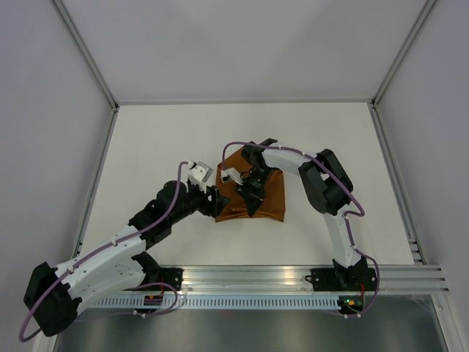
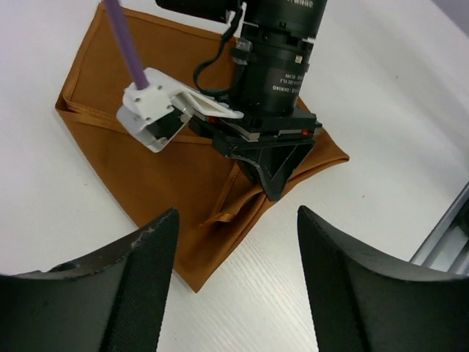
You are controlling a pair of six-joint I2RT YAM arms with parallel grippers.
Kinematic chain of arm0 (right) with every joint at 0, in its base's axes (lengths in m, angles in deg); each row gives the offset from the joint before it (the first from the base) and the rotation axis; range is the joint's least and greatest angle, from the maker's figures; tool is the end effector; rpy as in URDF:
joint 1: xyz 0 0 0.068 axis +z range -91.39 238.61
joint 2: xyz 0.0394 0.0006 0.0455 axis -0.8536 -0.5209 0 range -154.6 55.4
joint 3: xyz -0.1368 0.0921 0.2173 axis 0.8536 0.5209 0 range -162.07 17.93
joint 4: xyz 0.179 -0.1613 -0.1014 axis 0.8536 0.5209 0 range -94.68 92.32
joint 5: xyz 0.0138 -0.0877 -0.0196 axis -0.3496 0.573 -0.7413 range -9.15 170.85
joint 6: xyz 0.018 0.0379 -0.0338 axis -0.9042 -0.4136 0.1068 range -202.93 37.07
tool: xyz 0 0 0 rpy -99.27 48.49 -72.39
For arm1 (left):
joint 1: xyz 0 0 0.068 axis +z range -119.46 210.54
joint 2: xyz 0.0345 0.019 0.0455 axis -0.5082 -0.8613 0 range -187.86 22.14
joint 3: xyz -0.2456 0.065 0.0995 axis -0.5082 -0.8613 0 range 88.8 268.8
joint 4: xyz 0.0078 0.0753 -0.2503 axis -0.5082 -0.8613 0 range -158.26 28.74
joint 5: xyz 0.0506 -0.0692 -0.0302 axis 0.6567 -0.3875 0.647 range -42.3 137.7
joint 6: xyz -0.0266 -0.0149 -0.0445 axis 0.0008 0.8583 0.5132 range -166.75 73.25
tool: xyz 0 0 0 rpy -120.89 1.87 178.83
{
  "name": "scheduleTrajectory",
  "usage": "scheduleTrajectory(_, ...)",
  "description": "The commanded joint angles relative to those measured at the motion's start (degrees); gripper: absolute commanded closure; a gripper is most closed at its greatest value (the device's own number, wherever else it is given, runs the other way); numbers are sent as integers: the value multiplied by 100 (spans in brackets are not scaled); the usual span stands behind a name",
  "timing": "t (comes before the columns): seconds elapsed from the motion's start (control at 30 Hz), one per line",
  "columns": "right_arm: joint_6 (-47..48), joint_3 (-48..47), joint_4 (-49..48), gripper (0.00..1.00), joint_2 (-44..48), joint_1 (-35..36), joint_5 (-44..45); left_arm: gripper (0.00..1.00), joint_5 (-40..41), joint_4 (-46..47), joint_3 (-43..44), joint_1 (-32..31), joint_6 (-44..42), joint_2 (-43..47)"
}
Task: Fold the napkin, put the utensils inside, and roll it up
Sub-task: Roll the napkin with the utensil
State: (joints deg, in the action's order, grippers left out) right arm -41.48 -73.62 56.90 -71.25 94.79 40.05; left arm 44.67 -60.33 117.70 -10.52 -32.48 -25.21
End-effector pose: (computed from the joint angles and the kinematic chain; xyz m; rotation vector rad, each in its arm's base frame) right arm 0.3098 0.2554 0.1333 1.7500 -2.2748 -1.0735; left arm 0.1474 -0.1309 0.2541 0.4858 1.8770 -0.7051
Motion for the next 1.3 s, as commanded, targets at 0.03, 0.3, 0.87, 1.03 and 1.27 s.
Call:
scheduleTrajectory(0.03, 223, 278, -243, 85, -492, -41, 915, 27, 512, 1135, -69, -473, -888, -607)
scheduleTrajectory(0.3, 135, 287, -331, 86, -510, -94, 907, 29, -75, 3051, -903, -1000, -2304, -1337)
scheduleTrajectory(0.87, 109, 287, -349, 87, -598, -138, 924, 24, 706, 4266, -781, -1783, -4053, -3306)
scheduleTrajectory(1.03, 135, 304, -340, 87, -606, -164, 933, 22, 725, 4240, -606, -1783, -4370, -3561)
scheduleTrajectory(1.27, 161, 295, -313, 87, -624, -208, 942, 21, 725, 3872, -272, -1932, -4616, -4080)
